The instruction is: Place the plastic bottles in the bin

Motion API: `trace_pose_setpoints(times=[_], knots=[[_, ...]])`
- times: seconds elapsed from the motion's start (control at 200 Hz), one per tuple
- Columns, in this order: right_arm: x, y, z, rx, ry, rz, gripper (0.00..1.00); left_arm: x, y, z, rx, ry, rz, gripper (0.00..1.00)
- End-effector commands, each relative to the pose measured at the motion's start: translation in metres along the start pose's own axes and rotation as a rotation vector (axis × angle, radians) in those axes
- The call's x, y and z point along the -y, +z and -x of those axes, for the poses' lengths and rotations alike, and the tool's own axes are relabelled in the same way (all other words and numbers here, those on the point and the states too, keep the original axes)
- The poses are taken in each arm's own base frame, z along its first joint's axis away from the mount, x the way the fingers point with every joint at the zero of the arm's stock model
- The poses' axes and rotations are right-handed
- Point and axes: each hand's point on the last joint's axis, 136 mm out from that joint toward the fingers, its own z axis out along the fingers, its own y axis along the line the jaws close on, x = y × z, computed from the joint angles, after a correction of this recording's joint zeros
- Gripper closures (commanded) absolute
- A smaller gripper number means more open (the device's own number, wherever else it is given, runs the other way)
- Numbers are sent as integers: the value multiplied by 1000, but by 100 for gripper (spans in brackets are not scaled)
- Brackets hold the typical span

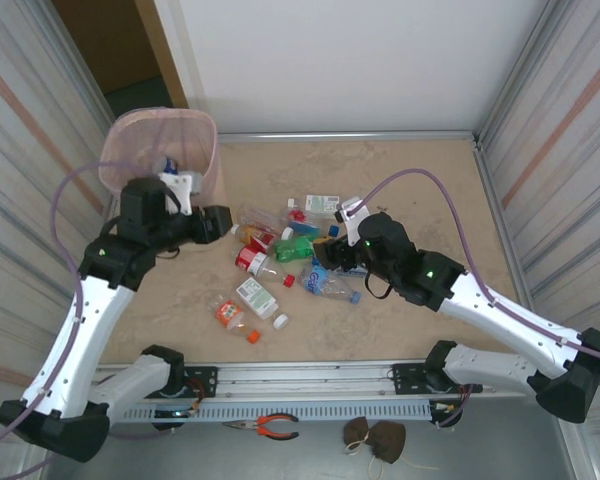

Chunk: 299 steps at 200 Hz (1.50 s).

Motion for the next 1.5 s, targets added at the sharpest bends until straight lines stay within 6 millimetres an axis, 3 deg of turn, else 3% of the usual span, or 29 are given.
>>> trace_pose_setpoints(times=[0.0,0.18,0.406,0.596,0.867,1.258,1.493], knots=[[0,-5,1,19,25,23,23,-28,8,-35,-49,-104,125,46],[0,-2,-5,5,36,32,23,-55,16,-82,-115,-249,205,43],[3,1,-8,10,48,17,23,-91,21,-146,-231,-436,349,32],[5,4,-10,16,66,10,23,-112,24,-183,-301,-540,449,26],[7,6,-12,8,79,-2,23,-124,39,-204,-361,-622,487,17],[8,2,-6,21,88,-12,24,-141,64,-224,-407,-788,434,21],[11,2,-7,19,92,-23,24,-140,72,-226,-421,-808,404,25]])
